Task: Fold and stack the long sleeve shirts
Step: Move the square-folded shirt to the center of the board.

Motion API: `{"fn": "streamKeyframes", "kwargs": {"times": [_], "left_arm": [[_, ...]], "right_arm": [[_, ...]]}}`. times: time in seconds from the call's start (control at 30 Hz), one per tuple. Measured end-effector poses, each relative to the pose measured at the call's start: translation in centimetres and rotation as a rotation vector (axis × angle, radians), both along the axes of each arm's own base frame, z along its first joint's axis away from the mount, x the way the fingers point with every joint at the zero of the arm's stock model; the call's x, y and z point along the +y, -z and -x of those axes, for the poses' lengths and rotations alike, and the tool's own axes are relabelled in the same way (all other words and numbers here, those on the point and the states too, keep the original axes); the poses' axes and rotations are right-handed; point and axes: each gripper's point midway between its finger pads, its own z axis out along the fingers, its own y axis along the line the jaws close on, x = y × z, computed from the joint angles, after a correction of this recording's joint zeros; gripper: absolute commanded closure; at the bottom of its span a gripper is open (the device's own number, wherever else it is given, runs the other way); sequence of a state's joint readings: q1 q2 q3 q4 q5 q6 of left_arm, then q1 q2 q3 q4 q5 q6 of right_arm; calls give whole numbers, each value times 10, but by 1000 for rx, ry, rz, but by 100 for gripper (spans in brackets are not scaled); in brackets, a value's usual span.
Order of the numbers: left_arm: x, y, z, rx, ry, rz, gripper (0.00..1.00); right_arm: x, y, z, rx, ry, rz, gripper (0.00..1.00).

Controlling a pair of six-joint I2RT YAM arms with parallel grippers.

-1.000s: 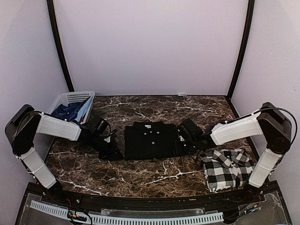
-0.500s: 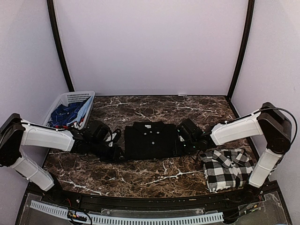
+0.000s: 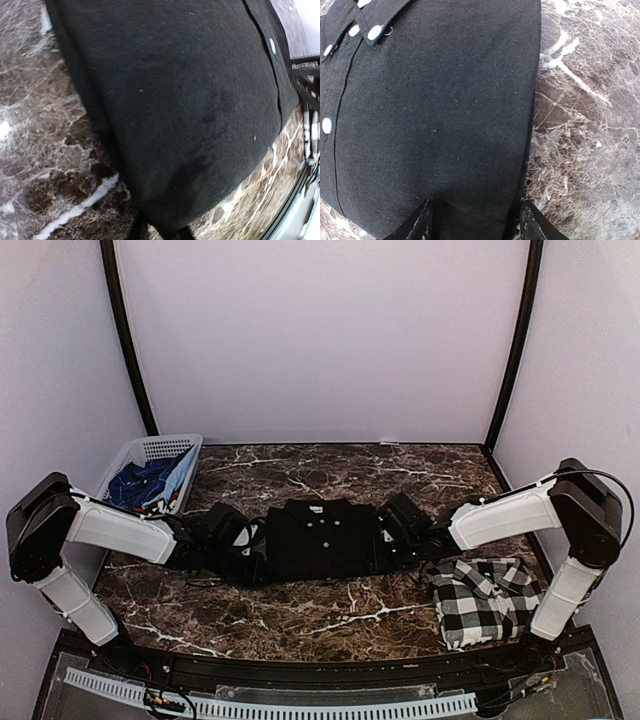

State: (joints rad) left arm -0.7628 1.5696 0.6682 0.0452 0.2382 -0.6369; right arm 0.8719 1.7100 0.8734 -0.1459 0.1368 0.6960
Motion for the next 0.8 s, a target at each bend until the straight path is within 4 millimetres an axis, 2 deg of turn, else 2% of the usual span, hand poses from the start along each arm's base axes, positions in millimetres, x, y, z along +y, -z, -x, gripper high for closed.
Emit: {"fn": "streamKeyframes", "kwargs": {"times": [0.03, 0.23, 0.4, 0.6, 0.7, 0.8], "left_arm": [[0, 0, -1, -6, 0, -3, 99], [0, -5, -7, -35, 15, -34, 100], [15, 3, -3, -6, 0, -125, 100], [35, 9, 6, 64, -39, -230, 100], [44, 10, 10, 101, -69, -255, 100], [58, 9, 17, 143, -109, -276, 85]], "right_arm": [[0, 0, 0, 0, -1, 1, 44], [0, 0, 0, -1, -3, 2, 44], [0, 0, 3, 3, -10, 7, 44], [13, 0, 29, 25, -72, 18, 44], [11, 0, 40, 42, -80, 25, 43], [-1, -4, 46, 60, -67, 51, 42]]}}
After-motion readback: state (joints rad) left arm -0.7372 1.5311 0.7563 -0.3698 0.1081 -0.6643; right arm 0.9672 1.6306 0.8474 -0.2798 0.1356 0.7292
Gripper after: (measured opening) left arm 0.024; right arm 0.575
